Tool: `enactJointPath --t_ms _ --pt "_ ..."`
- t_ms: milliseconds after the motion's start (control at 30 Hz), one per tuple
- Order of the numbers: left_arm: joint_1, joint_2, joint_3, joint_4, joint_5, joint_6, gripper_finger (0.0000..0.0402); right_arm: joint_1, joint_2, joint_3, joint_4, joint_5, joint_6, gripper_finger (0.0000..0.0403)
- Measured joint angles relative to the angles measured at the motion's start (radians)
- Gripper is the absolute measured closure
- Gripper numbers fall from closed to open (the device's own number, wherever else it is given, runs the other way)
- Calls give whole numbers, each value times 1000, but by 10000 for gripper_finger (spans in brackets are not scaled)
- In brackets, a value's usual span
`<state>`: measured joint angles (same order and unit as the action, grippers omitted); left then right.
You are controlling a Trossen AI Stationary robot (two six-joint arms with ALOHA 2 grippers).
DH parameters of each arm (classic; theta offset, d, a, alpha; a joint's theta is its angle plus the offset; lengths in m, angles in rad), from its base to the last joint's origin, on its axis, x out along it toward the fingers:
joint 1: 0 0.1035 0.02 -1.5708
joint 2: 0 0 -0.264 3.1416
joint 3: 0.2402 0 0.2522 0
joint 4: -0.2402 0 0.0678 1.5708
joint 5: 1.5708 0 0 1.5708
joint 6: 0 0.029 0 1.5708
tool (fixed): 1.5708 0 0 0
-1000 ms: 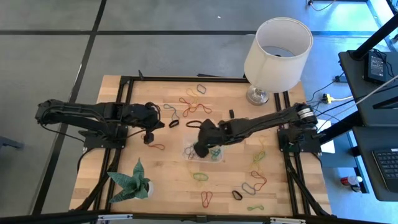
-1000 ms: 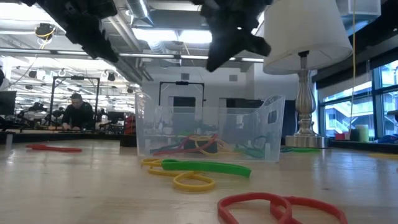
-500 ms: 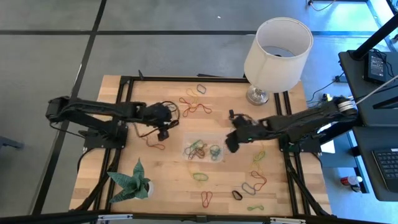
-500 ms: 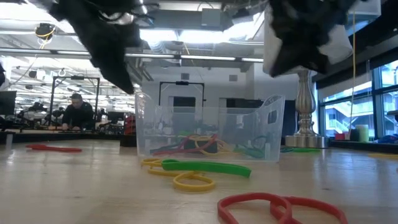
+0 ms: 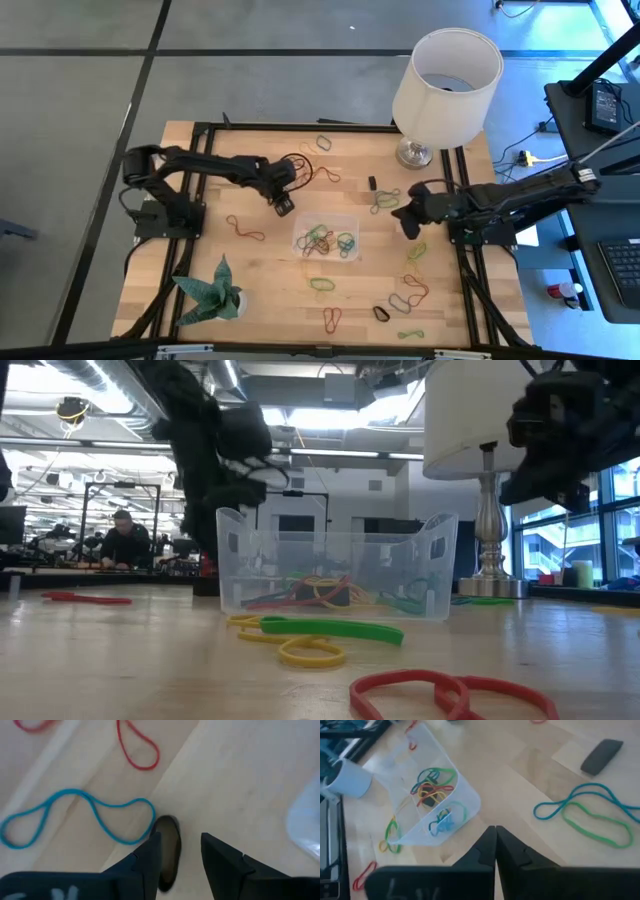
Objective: Pick and place rubber bands into bin
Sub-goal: Put the black rubber band into the transparent bin
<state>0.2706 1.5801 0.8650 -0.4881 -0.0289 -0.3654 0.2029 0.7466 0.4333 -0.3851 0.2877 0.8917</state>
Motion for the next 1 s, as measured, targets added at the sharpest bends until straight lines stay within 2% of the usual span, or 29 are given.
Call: enactJointPath --t_ms 200,400,533,667,833,1000 --pt "16 79 0 -2 6 -42 301 -26 -90 -33 -1 -2 -89 393" --pt "-11 92 1 -1 -5 -48 387 -56 -120 -33 0 -4 -191 393" --pt "-42 69 18 -30 11 -77 398 -72 -122 -33 -1 -5 -221 393" --pt "-87 52 109 -130 -12 -77 398 -77 -121 -33 -5 -5 -224 393" --pt "-167 51 300 -279 -66 -10 398 -77 -121 -33 -7 -25 -253 393" --pt "-243 51 465 -284 -85 73 398 -77 -121 -33 -7 -29 -269 393"
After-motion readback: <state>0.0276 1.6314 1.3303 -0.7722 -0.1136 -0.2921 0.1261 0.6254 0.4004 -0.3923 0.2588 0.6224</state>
